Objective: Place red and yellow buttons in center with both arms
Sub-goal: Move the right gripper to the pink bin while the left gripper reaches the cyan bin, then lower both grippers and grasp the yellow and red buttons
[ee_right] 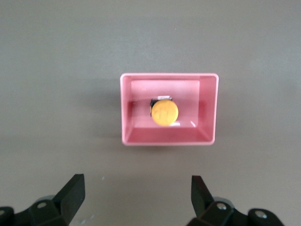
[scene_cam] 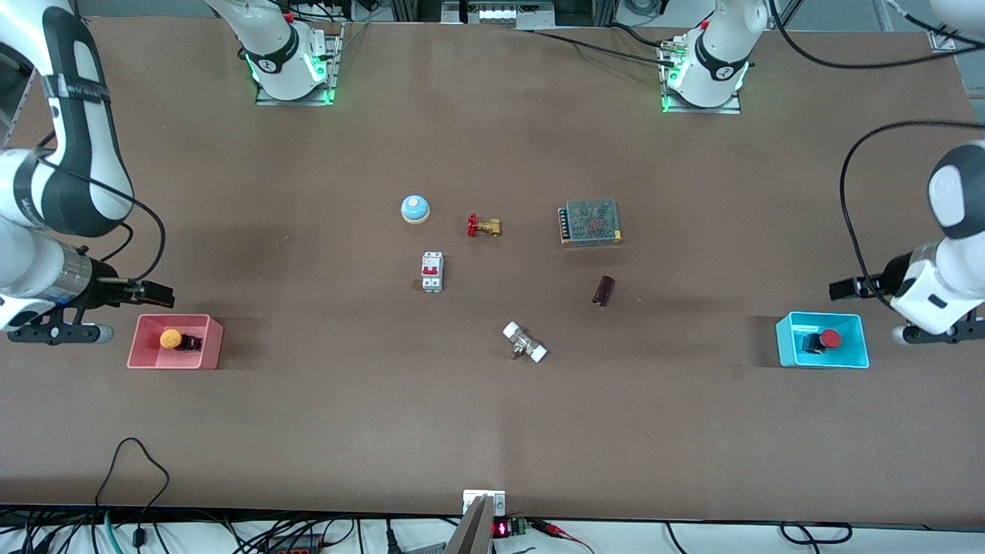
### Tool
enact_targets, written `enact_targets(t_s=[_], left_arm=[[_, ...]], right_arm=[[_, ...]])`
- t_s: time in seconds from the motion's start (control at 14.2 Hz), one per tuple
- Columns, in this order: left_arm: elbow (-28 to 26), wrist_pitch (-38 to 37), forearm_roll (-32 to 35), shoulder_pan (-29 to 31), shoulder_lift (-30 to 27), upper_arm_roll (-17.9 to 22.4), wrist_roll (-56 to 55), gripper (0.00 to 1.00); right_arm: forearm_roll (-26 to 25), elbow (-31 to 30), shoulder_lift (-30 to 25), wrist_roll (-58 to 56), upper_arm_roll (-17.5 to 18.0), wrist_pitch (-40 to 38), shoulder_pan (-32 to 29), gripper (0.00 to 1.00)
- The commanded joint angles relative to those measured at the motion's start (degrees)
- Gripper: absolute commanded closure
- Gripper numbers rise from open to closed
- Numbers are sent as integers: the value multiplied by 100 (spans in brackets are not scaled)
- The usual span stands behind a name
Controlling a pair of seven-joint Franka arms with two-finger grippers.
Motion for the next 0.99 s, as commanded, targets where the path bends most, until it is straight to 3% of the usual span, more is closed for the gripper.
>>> enact_targets(t_s=[0.0,0.14,0.49,0.92], left_arm=[[216,469,197,189,553,-40,502,0],[164,1128,197,260,931,-40,565,0],[-179,2043,144,313,1170,-49,566,0],[-451,2483,109,383,1276,-66,583,3]], right_arm=[[-29,74,311,-96,94,299,-211,0],[-21,92,522,-104,94,510,-228,0],[-20,92,944,-192,94,1309,-272,0],[-38,83,1323,-359,94,2049,-352,0]])
